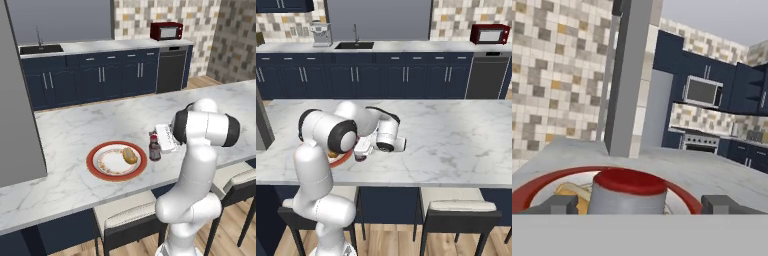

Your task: Move the hot dog bun to the plate on the dining table and place the condiment next to that plate. Then navigate to the fridge and take the sausage and place it on the plate as well.

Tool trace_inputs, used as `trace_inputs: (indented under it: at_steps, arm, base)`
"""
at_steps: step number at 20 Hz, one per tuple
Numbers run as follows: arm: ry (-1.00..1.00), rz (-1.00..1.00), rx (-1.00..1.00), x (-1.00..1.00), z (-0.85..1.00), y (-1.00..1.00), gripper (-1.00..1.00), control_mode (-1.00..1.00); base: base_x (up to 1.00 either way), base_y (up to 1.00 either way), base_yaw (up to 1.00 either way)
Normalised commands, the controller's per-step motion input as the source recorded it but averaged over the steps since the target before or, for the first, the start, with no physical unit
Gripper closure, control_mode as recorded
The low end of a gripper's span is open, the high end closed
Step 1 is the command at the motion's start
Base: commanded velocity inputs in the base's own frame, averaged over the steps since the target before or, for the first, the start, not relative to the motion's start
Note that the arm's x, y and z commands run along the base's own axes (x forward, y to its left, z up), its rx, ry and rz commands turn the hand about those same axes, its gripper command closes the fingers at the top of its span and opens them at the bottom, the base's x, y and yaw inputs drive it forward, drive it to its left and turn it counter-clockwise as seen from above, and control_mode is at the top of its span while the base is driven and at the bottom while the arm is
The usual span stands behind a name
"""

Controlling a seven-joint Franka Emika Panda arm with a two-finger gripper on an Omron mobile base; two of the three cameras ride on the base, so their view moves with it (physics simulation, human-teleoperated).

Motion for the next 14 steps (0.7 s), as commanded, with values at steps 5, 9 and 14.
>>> trace_inputs:
  at_steps: [5, 9, 14]
  arm:
    - [0.00, 0.00, 0.00, -0.05, 0.12, -0.11, -1.00, -1.00]
    - [0.00, 0.00, 0.00, -0.06, 0.14, -0.33, -1.00, -1.00]
    - [-0.01, 0.00, 0.00, -0.49, 0.34, -0.40, -1.00, -1.00]
  base:
    - [0.00, 0.00, 0.00]
    - [0.00, 0.00, 0.00]
    - [0.00, 0.00, 0.00]
